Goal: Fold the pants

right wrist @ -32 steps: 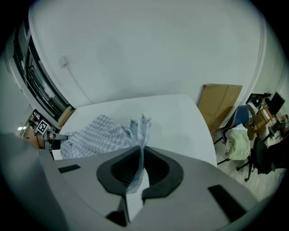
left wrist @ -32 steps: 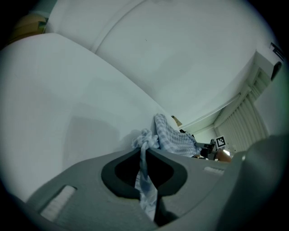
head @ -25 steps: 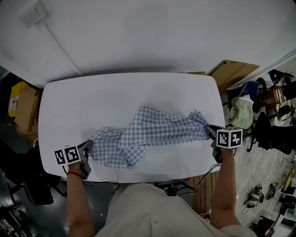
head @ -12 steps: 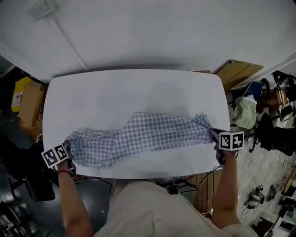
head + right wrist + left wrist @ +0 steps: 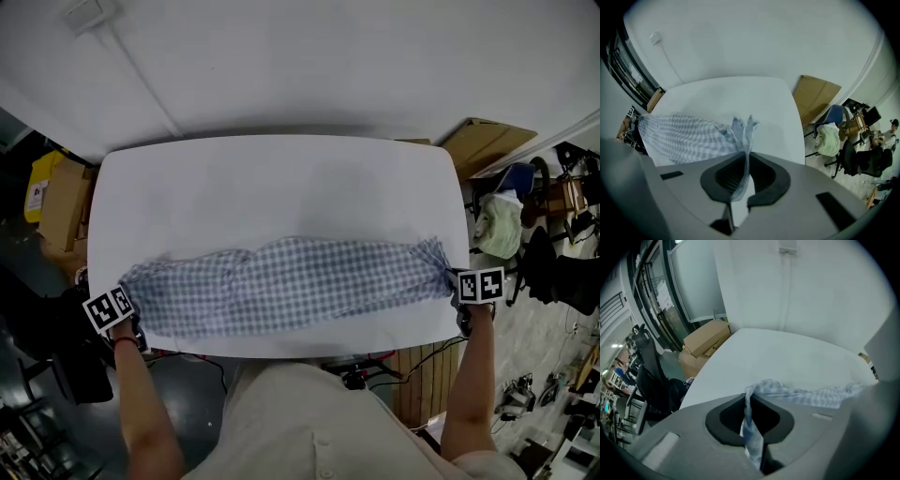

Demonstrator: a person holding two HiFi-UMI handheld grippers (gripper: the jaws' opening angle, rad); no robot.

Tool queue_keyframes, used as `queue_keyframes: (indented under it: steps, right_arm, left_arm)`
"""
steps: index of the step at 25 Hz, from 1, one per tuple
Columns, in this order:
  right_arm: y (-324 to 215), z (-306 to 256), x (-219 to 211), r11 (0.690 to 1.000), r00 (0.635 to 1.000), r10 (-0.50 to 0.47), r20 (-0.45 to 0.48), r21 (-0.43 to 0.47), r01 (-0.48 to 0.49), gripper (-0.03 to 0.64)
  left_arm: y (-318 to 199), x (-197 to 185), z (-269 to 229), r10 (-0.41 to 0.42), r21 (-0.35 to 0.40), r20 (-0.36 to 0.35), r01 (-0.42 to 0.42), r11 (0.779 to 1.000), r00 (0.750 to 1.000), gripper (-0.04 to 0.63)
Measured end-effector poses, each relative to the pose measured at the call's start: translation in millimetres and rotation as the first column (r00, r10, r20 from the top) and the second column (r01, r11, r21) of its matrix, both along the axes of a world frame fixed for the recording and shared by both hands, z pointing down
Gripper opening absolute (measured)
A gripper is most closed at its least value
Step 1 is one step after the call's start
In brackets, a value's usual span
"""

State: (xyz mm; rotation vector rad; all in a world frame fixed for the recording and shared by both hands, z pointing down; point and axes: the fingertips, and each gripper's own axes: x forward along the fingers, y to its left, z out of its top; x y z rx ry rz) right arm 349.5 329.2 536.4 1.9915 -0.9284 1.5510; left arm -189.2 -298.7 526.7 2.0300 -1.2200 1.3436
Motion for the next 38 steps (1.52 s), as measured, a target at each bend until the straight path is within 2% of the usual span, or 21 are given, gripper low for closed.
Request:
queue_keyframes:
  steps: [7, 12, 14, 15, 17, 19, 21, 22, 24, 26, 27, 29, 31, 35, 36, 37, 38]
  right_arm:
    - [14, 8, 1, 0.999, 0.999, 0.044, 0.026, 0.017, -0.044, 0.037]
    - [9, 11, -3, 0.992, 0.996, 0.077, 0.046, 0.092, -0.081, 0.038]
    - [9, 11, -4, 0.989, 0.994, 0.091, 0.054, 0.111, -0.096, 0.038]
    - [9, 10, -4, 0.988, 0.994, 0.095, 0.056, 0.118, -0.101, 0.038]
    - [9, 9, -4, 0.986, 0.993, 0.101, 0.06, 0.129, -0.107, 0.038]
    - [8, 9, -4, 0.985, 0.993, 0.101, 0.057, 0.135, -0.108, 0.038]
    - [7, 8, -5, 0.984, 0.994, 0.101, 0.051, 0.144, -0.107, 0.038]
    - [7, 8, -6, 0.983, 0.993, 0.102, 0.05, 0.15, -0.109, 0.038]
    - [7, 8, -8, 0.981, 0.993, 0.107, 0.049, 0.16, -0.113, 0.038]
    - [7, 8, -9, 0.978, 0.993, 0.108, 0.052, 0.172, -0.116, 0.038]
    - [7, 7, -10, 0.977, 0.993, 0.109, 0.053, 0.179, -0.117, 0.038]
    - [5, 2, -11, 0.973, 0.992, 0.113, 0.056, 0.198, -0.122, 0.038]
    - [3, 0, -12, 0.966, 0.991, 0.12, 0.058, 0.223, -0.13, 0.038]
    - [-3, 8, -23, 0.952, 0.991, 0.126, 0.054, 0.275, -0.136, 0.038]
    - [-3, 9, -25, 0.947, 0.99, 0.132, 0.056, 0.287, -0.142, 0.038]
    - [-2, 11, -26, 0.943, 0.989, 0.137, 0.062, 0.299, -0.149, 0.038]
    - [-1, 12, -26, 0.939, 0.988, 0.14, 0.068, 0.309, -0.154, 0.038]
  left_arm:
    - [-9, -5, 1, 0.014, 0.016, 0.047, -0.015, 1.0, 0.999, 0.029]
    - [-8, 0, 6, -0.001, 0.008, -0.006, 0.001, 1.0, 1.0, 0.031]
    - [-12, -2, -3, -0.033, 0.044, -0.021, 0.034, 0.998, 0.999, 0.065]
    - [-14, -2, -12, -0.046, 0.076, -0.039, 0.048, 0.996, 0.998, 0.098]
    - [-19, 8, -39, -0.034, 0.145, -0.095, 0.048, 0.988, 0.995, 0.103]
    - [-18, 36, -72, 0.039, 0.207, -0.166, -0.004, 0.978, 0.985, 0.103]
    - [-6, 82, -106, 0.158, 0.254, -0.262, -0.09, 0.963, 0.952, 0.103]
    - [5, 110, -122, 0.227, 0.271, -0.318, -0.141, 0.952, 0.92, 0.103]
    - [37, 172, -150, 0.372, 0.3, -0.426, -0.259, 0.918, 0.825, 0.103]
    - [81, 234, -170, 0.504, 0.316, -0.506, -0.394, 0.863, 0.7, 0.103]
    - [105, 264, -177, 0.562, 0.32, -0.534, -0.464, 0.826, 0.632, 0.103]
    - [153, 318, -187, 0.652, 0.321, -0.565, -0.593, 0.738, 0.506, 0.103]
    - [199, 361, -188, 0.711, 0.318, -0.58, -0.693, 0.646, 0.397, 0.103]
    - [282, 414, -174, 0.739, 0.297, -0.646, -0.83, 0.473, 0.19, 0.103]
    - [302, 425, -171, 0.743, 0.289, -0.655, -0.862, 0.416, 0.139, 0.103]
    - [323, 437, -167, 0.753, 0.286, -0.653, -0.894, 0.346, 0.083, 0.107]
    - [346, 447, -163, 0.77, 0.288, -0.637, -0.921, 0.261, 0.02, 0.121]
